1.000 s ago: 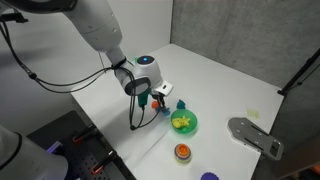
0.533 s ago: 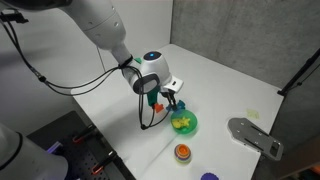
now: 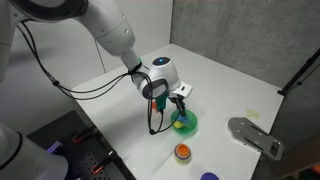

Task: Put the light blue toy elephant inside the green bowl

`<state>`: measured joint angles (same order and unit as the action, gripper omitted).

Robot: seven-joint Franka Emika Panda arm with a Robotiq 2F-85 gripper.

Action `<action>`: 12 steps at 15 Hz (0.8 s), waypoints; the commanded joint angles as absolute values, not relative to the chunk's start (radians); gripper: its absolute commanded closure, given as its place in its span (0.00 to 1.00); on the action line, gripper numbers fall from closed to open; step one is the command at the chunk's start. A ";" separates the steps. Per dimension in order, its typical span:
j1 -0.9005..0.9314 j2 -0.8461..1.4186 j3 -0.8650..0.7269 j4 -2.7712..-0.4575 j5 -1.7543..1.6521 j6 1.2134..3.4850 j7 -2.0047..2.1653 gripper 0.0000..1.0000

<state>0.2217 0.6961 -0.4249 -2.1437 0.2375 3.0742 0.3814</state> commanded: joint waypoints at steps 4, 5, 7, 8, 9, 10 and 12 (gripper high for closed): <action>0.208 0.603 -0.394 -2.150 0.176 2.923 0.359 0.00; 0.199 0.580 -0.379 -2.155 0.163 2.899 0.352 0.00; 0.169 0.518 -0.335 -2.172 0.139 2.845 0.326 0.00; 0.150 0.486 -0.310 -2.182 0.130 2.816 0.310 0.00; 0.136 0.458 -0.291 -2.190 0.120 2.787 0.302 0.00; 0.129 0.427 -0.280 -2.204 0.104 2.762 0.294 0.00; 0.111 0.363 -0.259 -2.233 0.070 2.706 0.279 0.00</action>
